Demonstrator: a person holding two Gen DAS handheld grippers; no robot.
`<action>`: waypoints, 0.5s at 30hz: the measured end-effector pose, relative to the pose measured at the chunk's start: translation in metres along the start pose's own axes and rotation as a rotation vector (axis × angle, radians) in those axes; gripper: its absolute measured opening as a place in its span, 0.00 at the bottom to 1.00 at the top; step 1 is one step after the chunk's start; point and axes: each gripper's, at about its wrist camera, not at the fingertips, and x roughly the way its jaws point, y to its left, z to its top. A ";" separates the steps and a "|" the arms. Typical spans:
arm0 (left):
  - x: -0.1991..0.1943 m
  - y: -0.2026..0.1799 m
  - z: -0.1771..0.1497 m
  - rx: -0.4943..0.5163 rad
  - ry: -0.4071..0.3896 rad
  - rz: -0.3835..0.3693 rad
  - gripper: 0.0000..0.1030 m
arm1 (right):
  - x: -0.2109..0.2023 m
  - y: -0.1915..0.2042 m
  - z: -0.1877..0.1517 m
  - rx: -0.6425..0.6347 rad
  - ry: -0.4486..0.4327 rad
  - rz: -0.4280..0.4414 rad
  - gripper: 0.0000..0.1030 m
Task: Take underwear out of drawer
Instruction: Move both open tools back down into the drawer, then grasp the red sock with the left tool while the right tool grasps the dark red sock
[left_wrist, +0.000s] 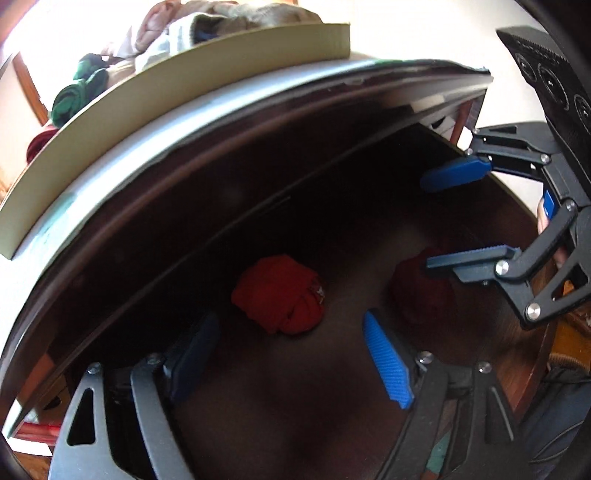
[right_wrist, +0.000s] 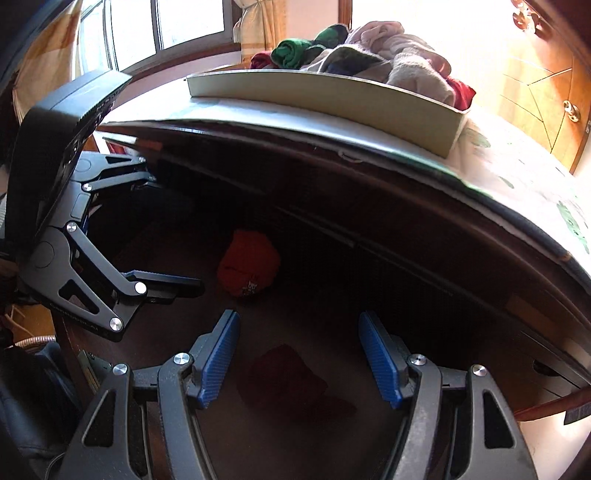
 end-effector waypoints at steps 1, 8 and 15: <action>0.005 0.000 0.002 0.016 0.023 -0.001 0.80 | 0.004 0.001 0.000 -0.010 0.027 0.001 0.67; 0.033 -0.003 0.016 0.107 0.105 -0.005 0.80 | 0.021 0.004 0.001 -0.034 0.152 0.050 0.67; 0.059 0.004 0.031 0.139 0.157 0.004 0.80 | 0.037 0.005 0.004 -0.042 0.250 0.076 0.67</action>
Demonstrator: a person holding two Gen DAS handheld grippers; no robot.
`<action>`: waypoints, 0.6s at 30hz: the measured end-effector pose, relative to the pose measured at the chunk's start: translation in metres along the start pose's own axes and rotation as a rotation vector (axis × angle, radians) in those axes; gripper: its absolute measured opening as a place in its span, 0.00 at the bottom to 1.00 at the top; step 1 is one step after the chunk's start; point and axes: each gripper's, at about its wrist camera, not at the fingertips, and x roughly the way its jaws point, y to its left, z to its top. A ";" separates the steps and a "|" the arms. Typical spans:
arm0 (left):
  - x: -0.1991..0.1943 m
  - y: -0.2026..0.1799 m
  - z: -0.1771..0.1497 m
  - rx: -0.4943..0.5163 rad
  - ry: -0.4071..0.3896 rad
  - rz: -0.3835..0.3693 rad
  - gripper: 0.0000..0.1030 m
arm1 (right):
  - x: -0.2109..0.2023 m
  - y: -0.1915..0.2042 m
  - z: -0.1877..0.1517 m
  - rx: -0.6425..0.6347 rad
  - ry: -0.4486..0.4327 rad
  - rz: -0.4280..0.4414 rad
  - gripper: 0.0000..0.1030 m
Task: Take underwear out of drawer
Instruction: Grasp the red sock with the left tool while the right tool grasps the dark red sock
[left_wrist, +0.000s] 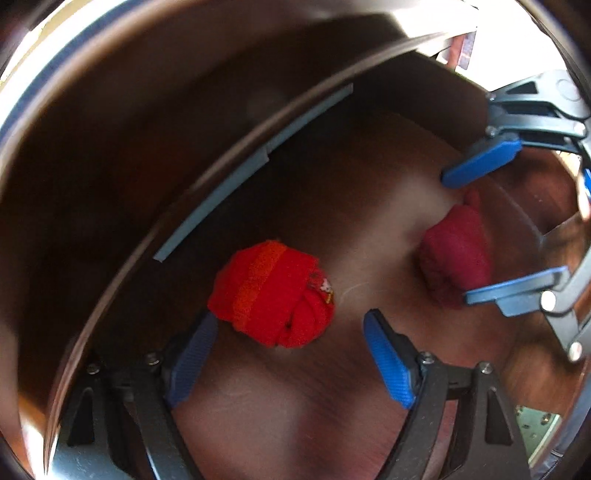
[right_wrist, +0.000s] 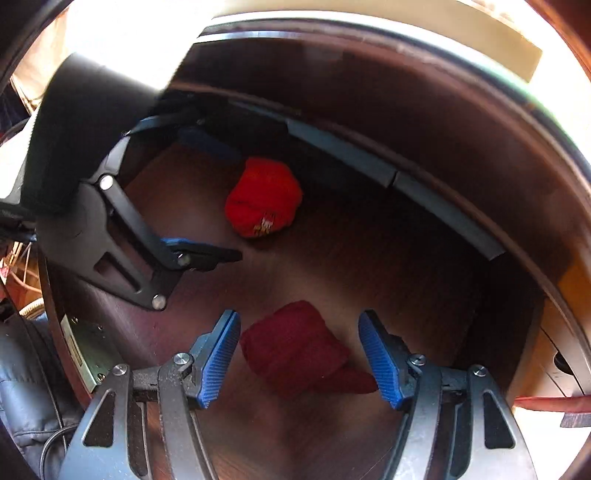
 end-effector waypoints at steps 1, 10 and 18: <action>0.001 0.004 0.001 0.001 0.002 -0.002 0.80 | 0.001 0.001 0.001 -0.003 0.008 -0.002 0.67; 0.004 0.004 0.016 0.021 -0.004 0.013 0.80 | 0.021 0.000 0.008 -0.006 0.106 0.014 0.67; 0.007 0.000 0.023 0.035 -0.011 0.027 0.66 | 0.032 -0.011 0.015 0.050 0.138 0.068 0.67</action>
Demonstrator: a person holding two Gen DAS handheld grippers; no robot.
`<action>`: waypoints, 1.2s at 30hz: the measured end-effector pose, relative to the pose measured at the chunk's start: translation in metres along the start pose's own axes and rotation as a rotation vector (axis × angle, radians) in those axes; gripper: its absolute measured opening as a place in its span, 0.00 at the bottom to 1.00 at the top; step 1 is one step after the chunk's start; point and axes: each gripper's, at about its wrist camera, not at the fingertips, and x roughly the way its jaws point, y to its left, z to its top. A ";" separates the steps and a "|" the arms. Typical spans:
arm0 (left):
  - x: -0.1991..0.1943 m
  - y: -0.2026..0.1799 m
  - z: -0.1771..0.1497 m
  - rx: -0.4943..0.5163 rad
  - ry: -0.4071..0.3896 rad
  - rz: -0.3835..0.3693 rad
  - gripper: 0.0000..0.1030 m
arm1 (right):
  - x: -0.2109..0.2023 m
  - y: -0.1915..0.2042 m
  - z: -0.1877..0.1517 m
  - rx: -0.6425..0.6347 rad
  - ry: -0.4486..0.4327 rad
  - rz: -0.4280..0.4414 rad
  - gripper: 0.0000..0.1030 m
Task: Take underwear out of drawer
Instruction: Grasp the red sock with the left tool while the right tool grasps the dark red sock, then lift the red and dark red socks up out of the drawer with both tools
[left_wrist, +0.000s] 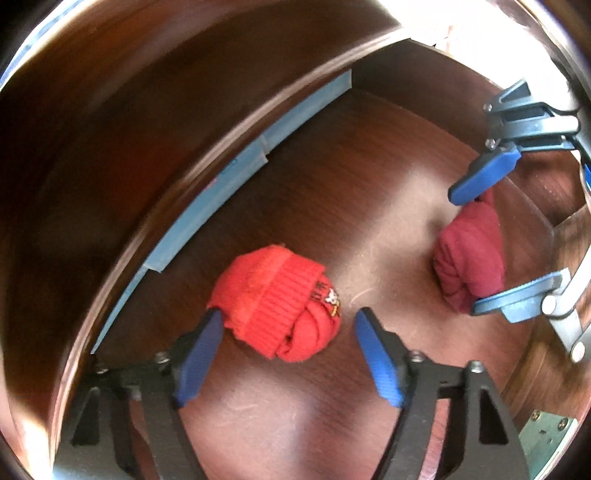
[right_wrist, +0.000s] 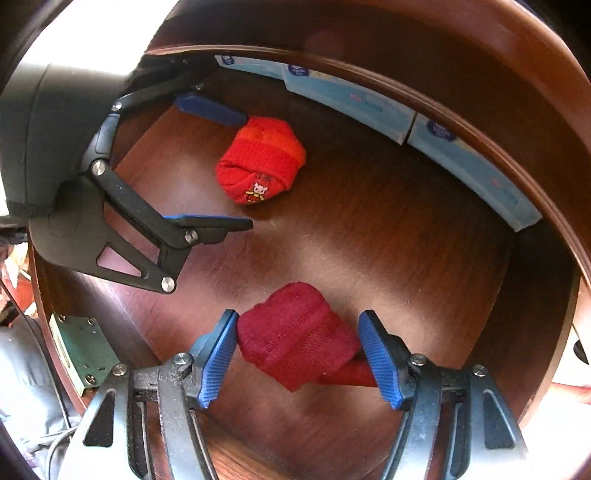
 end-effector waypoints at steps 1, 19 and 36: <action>-0.003 0.003 -0.006 -0.004 -0.001 0.000 0.63 | 0.000 0.000 0.000 0.005 -0.004 0.004 0.64; 0.004 0.022 -0.020 -0.044 -0.004 -0.060 0.28 | -0.020 -0.007 -0.013 0.027 -0.073 0.019 0.39; -0.009 0.016 -0.029 -0.093 -0.052 -0.004 0.25 | -0.054 -0.009 -0.038 0.058 -0.205 0.007 0.39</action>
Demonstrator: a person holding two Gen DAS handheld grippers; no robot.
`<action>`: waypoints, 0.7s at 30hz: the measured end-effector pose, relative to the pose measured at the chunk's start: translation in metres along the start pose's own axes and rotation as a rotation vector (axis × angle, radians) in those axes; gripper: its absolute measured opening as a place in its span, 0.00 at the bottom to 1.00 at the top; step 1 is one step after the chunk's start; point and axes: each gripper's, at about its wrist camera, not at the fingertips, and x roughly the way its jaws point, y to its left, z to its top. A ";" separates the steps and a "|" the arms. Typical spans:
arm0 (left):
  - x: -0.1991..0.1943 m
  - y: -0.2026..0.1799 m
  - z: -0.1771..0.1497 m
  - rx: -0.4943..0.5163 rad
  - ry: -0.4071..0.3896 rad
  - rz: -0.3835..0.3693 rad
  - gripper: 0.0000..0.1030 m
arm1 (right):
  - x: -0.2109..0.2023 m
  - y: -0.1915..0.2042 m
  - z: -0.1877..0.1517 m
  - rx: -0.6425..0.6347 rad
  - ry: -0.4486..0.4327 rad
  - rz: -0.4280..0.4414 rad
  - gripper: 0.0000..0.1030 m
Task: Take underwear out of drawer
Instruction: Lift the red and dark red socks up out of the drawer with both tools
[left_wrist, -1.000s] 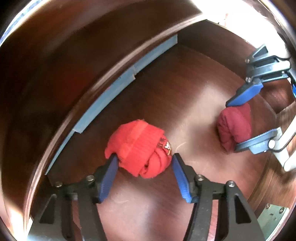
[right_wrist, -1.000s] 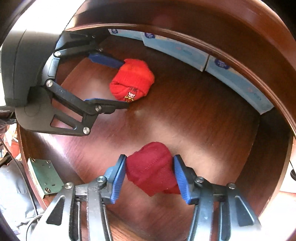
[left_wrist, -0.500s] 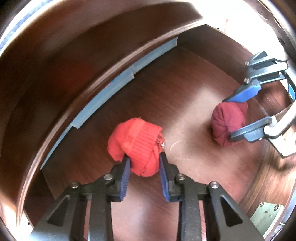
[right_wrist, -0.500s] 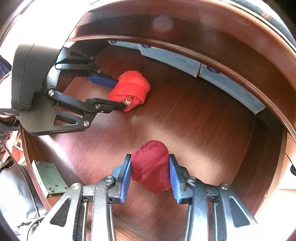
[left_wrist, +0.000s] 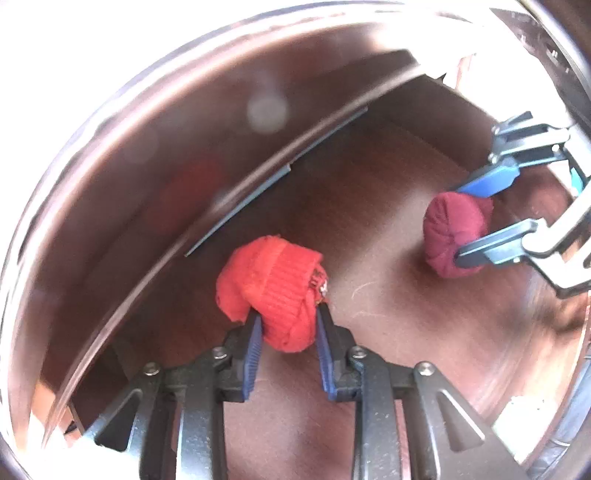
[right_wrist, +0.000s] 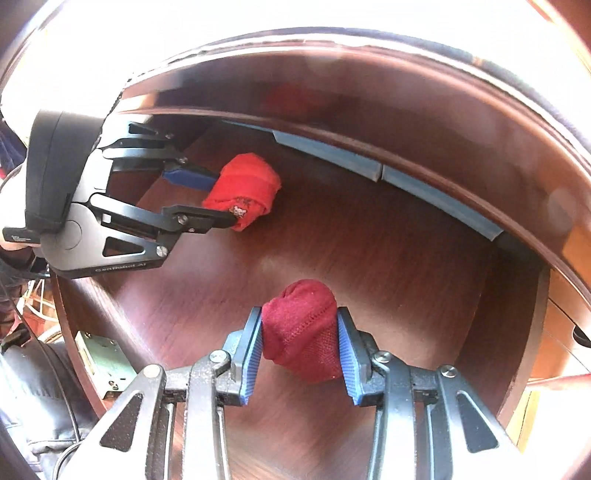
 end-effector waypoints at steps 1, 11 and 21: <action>0.000 -0.001 0.001 -0.010 -0.004 -0.002 0.25 | 0.001 0.001 -0.002 0.003 -0.004 -0.001 0.39; -0.018 -0.008 -0.014 -0.087 -0.057 -0.028 0.25 | -0.007 0.006 -0.006 0.004 -0.052 -0.020 0.39; -0.037 -0.013 -0.033 -0.155 -0.159 0.047 0.25 | -0.028 0.009 -0.019 0.010 -0.158 -0.010 0.39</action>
